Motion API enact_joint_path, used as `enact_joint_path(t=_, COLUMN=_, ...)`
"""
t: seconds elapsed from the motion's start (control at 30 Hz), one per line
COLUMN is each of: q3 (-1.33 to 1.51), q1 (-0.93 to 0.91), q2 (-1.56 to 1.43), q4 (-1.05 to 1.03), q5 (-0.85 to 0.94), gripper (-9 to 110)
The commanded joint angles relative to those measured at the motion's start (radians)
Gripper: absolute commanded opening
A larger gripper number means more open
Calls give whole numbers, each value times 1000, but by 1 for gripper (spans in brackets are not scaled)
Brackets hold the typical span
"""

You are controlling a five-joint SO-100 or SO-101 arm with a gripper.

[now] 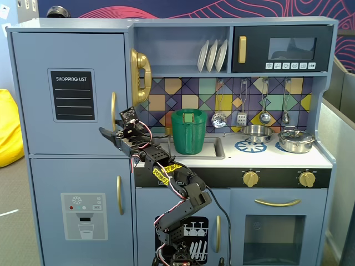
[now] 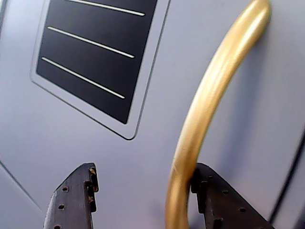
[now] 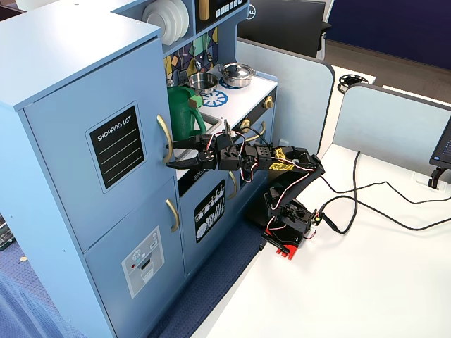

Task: Open the left cabinet door

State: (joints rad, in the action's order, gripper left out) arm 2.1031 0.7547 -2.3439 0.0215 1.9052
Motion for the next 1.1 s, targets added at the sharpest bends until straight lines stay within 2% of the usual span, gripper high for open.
enact_joint_path(t=0.0, q3=-48, q1=54, q2=-12, q4=51, q5=31, gripper=17)
enact_joint_path(t=0.43, q3=28, q1=193, q2=-115, q4=58, q5=164, gripper=15)
enact_joint_path(t=1.07, q3=198, q1=55, q2=-497, q4=-114, q5=152, gripper=13)
